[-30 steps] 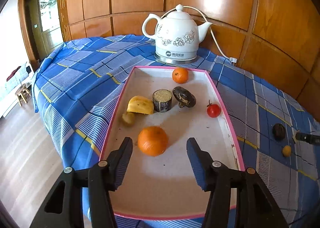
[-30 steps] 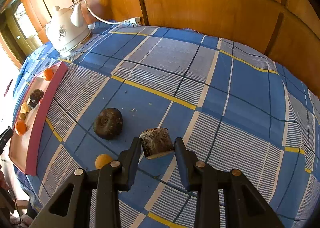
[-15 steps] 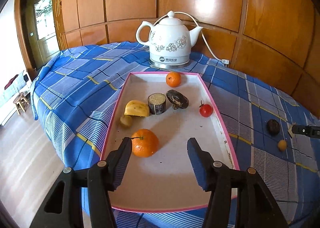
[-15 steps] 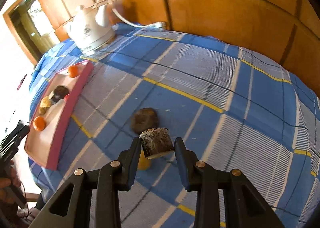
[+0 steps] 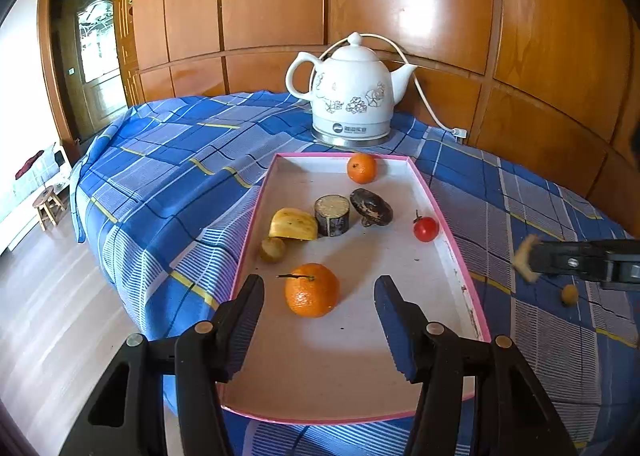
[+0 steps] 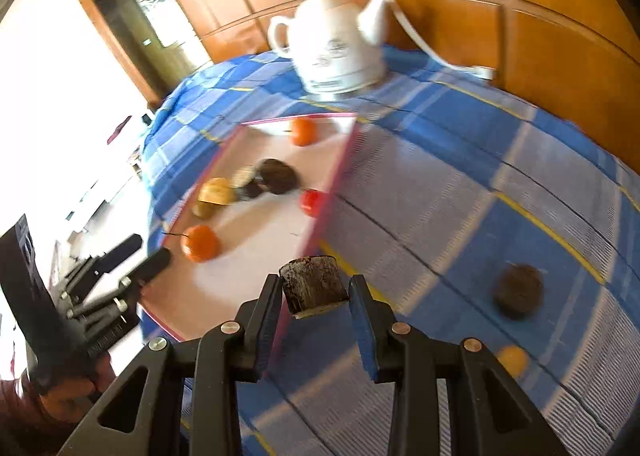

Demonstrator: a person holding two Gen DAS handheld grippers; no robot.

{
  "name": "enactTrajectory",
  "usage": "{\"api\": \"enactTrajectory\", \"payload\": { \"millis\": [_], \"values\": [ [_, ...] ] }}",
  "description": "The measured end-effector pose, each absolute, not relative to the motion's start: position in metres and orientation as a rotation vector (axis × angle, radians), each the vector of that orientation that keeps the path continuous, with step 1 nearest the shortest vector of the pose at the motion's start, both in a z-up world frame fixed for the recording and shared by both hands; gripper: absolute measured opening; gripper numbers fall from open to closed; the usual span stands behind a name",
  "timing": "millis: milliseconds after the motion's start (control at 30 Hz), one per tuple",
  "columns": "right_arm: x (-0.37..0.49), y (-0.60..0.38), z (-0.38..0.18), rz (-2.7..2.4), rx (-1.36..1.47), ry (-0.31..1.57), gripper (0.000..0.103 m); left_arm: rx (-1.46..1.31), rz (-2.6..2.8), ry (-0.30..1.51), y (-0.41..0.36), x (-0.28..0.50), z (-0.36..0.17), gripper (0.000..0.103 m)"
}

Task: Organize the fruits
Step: 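Carry the square cake toward the pink tray with the right tool, then move both tools toward the dark brown cake and yellow ball on the cloth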

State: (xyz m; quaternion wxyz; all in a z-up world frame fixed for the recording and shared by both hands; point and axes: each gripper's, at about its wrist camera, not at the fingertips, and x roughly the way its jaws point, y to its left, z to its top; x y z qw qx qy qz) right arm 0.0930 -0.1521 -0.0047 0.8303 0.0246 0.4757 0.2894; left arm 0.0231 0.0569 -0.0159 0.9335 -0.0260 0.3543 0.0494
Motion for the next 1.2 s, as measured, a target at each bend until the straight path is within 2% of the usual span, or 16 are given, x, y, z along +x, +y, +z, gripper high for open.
{"api": "enactTrajectory", "payload": {
  "millis": [333,467,1200],
  "values": [
    [0.129,-0.093,-0.016,0.681,0.163,1.069,0.036,-0.087,0.129,0.739,0.075,0.02,-0.025,0.058],
    [0.133,-0.091,-0.018,0.672,0.179,1.071,0.04,-0.095,0.141,0.75,0.082,0.02,-0.029,0.058],
    [0.089,-0.203,-0.016,0.485,0.062,1.044,0.04,-0.038,0.072,0.744,0.052,0.017,-0.021,0.058]
  ]
}}
